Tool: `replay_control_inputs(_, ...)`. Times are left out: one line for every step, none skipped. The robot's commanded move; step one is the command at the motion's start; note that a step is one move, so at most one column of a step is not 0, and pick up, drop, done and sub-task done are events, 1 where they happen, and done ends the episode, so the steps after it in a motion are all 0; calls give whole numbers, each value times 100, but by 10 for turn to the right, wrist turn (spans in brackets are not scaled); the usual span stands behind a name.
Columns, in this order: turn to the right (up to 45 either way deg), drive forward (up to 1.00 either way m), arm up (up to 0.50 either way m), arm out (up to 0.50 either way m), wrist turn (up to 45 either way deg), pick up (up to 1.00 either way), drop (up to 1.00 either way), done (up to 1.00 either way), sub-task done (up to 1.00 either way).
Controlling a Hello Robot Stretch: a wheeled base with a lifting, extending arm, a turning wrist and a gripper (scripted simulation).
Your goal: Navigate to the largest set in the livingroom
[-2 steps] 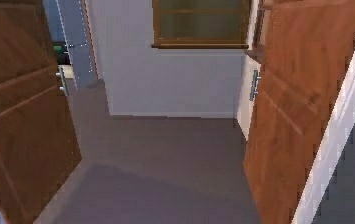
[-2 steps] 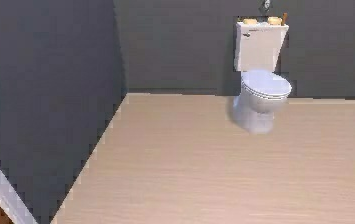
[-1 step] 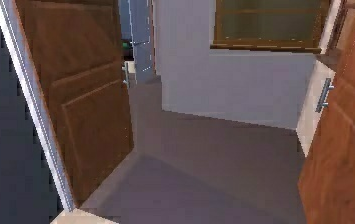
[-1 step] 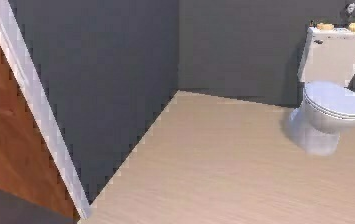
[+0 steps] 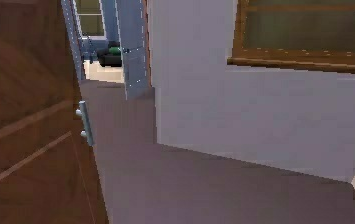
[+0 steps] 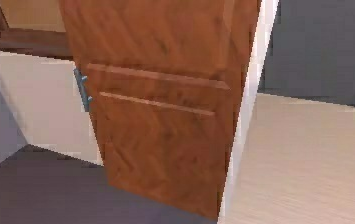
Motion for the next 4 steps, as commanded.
replay_control_inputs(0, 100, 0, 0, 0, 0, 0, 0, 0)
replay_control_inputs(-30, 0, 0, 0, 0, 0, 0, 0, 0)
replay_control_inputs(0, 20, 0, 0, 0, 0, 0, 0, 0)
replay_control_inputs(-420, 0, 0, 0, 0, 0, 0, 0, 0)
